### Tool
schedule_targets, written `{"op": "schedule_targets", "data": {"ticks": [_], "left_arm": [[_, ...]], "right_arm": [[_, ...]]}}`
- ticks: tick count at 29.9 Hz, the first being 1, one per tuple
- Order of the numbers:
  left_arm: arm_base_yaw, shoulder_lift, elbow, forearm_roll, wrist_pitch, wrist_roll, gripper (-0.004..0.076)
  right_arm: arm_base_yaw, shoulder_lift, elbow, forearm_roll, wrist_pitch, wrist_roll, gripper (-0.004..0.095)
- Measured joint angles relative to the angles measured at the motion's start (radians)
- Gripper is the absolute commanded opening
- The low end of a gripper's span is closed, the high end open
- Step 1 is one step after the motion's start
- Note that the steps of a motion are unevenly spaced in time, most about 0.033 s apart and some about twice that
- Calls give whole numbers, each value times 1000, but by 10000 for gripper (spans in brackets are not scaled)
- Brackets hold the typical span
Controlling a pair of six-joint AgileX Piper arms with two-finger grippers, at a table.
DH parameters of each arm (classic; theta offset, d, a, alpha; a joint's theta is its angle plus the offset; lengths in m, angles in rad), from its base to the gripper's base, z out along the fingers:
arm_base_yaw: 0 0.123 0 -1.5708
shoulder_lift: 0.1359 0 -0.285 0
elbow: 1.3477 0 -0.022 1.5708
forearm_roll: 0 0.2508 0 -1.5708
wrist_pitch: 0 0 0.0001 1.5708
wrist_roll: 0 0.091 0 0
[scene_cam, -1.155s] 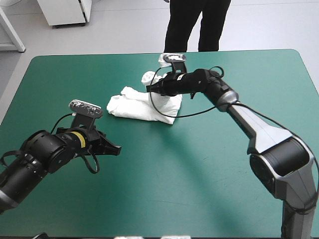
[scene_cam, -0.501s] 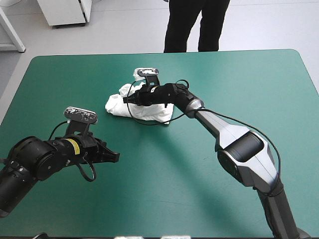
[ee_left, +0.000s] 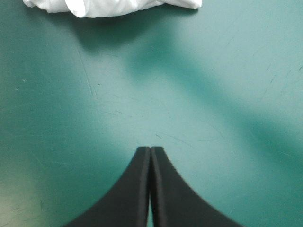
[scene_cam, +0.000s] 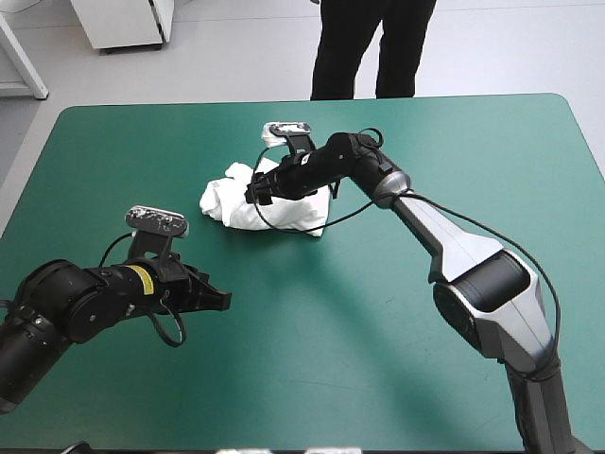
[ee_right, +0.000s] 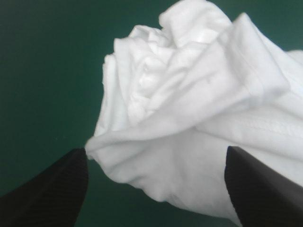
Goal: Fold the cloth
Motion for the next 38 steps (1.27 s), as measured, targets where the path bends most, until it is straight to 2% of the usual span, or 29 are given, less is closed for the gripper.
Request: {"op": "schedule_targets", "data": {"ticks": [5,8,12,17,28,33,36,38], "left_arm": [[0,0,0,-10,0,3,-10],[0,0,0,-11,0,4,-10],[0,0,0,-11,-3,4,-10],[0,0,0,-10,-23,4,-10],[0,0,0,-10,-35,4,-10],[0,0,0,-8,-35,4,-10],[0,0,0,-5,-35,4,-10],[0,0,0,-3,-35,4,-10]], "right_arm": [[-45,-47,0,-81,64,45,700],[-89,-99,6,-142,139,74,700],[-164,-135,69,-154,194,85,698],[-192,-121,133,-130,179,64,699],[-190,-17,139,12,72,14,688],[-190,40,139,58,62,10,576],[-191,59,139,99,50,-2,464],[-191,71,139,132,43,-12,356]]}}
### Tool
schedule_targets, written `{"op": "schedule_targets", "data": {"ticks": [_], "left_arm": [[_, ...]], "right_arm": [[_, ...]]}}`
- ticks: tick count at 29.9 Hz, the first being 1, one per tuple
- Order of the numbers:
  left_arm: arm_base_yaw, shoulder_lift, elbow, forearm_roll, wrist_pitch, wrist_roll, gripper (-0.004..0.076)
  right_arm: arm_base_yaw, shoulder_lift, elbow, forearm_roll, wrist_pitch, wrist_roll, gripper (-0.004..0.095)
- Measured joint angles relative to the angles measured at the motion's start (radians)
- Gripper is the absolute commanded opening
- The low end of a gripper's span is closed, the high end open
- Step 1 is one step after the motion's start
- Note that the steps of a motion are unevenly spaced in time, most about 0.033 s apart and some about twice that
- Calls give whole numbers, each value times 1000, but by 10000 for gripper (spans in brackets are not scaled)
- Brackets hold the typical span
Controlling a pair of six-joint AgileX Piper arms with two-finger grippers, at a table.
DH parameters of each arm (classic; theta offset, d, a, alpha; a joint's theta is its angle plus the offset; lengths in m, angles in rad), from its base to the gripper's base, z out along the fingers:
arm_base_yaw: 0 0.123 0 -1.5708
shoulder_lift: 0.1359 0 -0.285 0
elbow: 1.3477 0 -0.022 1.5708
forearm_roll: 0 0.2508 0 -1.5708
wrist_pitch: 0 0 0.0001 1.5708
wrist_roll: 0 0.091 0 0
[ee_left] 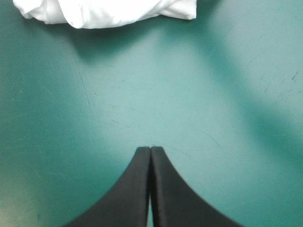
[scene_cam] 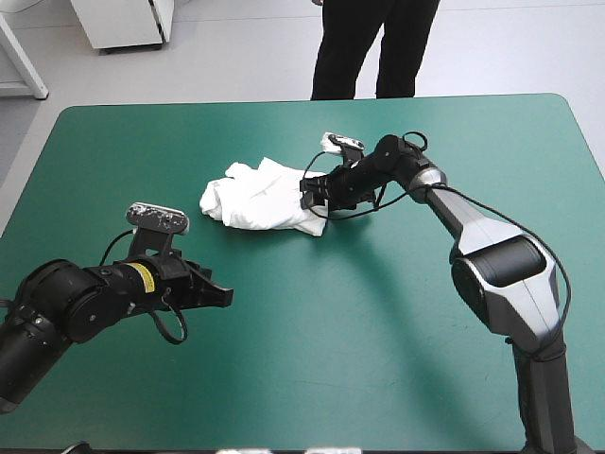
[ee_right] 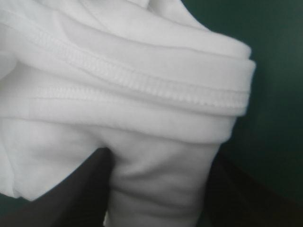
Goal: Fold the cloth
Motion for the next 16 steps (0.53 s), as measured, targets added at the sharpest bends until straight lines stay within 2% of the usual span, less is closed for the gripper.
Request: {"op": "schedule_targets", "data": {"ticks": [2,3,4,9,16], "left_arm": [[0,0,0,1,-1,0,-10],[0,0,0,2,-1,0,-10],[0,0,0,2,-1,0,-10],[0,0,0,2,-2,0,-10],[0,0,0,1,6,0,-10]], "right_arm": [[0,6,0,19,-4,-2,192],[0,9,0,18,-4,-2,67],[0,12,0,16,-4,-2,-17],[0,7,0,-31,-1,6,-17],[-16,-84,84,-258,24,95,-17]]}}
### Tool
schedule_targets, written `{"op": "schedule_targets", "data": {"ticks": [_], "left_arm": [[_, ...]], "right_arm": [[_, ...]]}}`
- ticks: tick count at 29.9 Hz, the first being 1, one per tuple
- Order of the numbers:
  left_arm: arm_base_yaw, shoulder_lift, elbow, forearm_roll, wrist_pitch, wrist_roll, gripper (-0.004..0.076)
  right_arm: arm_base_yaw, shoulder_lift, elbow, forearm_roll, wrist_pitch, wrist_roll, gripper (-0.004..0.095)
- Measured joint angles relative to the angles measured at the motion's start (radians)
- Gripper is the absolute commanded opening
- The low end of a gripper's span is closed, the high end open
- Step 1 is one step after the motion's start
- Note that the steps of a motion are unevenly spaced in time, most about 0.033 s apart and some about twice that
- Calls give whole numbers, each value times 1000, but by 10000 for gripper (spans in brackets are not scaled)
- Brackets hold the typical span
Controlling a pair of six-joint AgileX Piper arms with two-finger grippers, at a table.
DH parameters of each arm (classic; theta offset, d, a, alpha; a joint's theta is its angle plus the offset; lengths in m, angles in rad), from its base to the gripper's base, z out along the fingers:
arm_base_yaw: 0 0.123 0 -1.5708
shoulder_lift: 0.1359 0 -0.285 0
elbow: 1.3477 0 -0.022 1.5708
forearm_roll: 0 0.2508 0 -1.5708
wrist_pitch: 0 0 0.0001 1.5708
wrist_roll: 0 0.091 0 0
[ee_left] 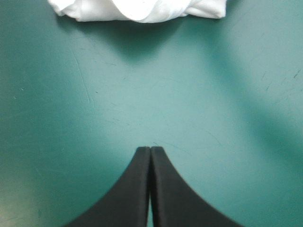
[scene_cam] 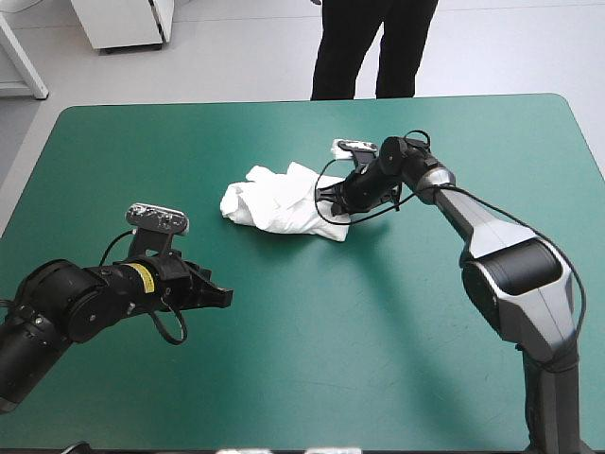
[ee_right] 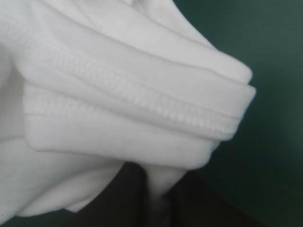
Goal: Fold the cloth
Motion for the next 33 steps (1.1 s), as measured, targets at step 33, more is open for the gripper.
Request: {"op": "schedule_targets", "data": {"ticks": [33], "left_arm": [[0,0,0,-4,21,45,-10]], "right_arm": [[-823,-845,1012,-323,-148,-19,83]]}}
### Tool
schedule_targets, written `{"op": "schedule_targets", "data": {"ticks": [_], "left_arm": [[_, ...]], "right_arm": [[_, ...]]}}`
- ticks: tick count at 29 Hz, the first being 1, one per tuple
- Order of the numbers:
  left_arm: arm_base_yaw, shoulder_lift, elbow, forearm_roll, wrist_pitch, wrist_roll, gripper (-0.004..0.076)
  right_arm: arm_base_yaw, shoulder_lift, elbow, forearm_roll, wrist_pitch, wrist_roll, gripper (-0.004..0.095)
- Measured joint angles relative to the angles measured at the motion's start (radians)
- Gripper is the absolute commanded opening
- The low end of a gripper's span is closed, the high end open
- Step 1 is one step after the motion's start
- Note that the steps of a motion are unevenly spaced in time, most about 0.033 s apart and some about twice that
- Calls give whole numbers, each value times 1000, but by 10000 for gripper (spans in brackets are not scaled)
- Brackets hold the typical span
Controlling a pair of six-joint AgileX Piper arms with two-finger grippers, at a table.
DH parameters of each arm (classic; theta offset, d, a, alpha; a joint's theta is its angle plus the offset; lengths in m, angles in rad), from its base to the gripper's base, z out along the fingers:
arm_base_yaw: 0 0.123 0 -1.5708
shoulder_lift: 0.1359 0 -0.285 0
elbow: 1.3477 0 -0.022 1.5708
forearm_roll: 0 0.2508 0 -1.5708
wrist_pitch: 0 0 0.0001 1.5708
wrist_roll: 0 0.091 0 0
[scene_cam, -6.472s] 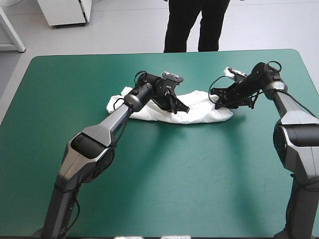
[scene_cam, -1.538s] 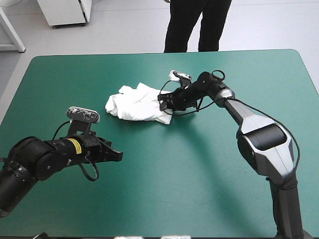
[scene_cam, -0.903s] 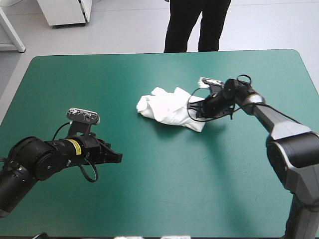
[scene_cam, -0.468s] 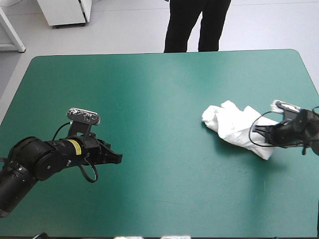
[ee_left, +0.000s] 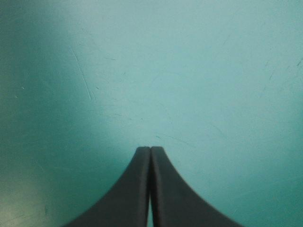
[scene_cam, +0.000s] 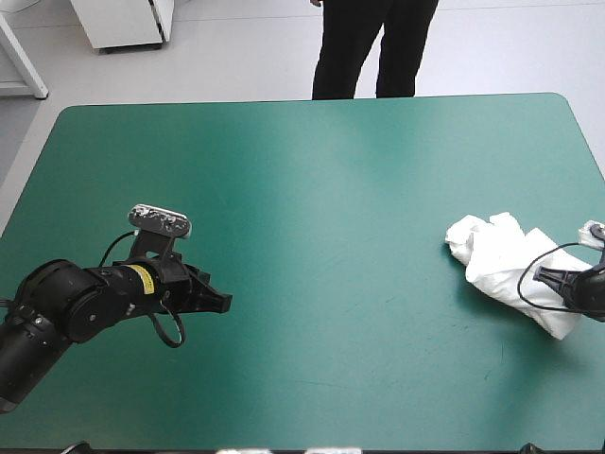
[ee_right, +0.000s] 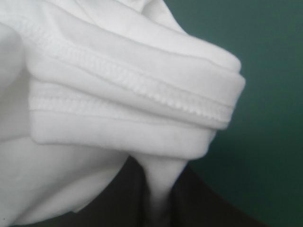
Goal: Fold the cloth
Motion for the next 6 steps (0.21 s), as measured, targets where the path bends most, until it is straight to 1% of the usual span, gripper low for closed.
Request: {"op": "schedule_targets", "data": {"ticks": [1,2,3,4,6], "left_arm": [[0,0,0,0,0,7,-10],[0,0,0,0,-1,15,-10],[0,0,0,0,-1,31,-10],[0,0,0,0,-1,36,-10],[0,0,0,0,-2,44,-10]], "right_arm": [[-1,0,0,-1,-1,-5,147],[-1,0,0,-1,-1,-10,375],[-1,0,0,-5,5,-17,444],[-1,0,-2,-10,12,-19,572],[-1,0,-13,-22,34,-17,695]]}}
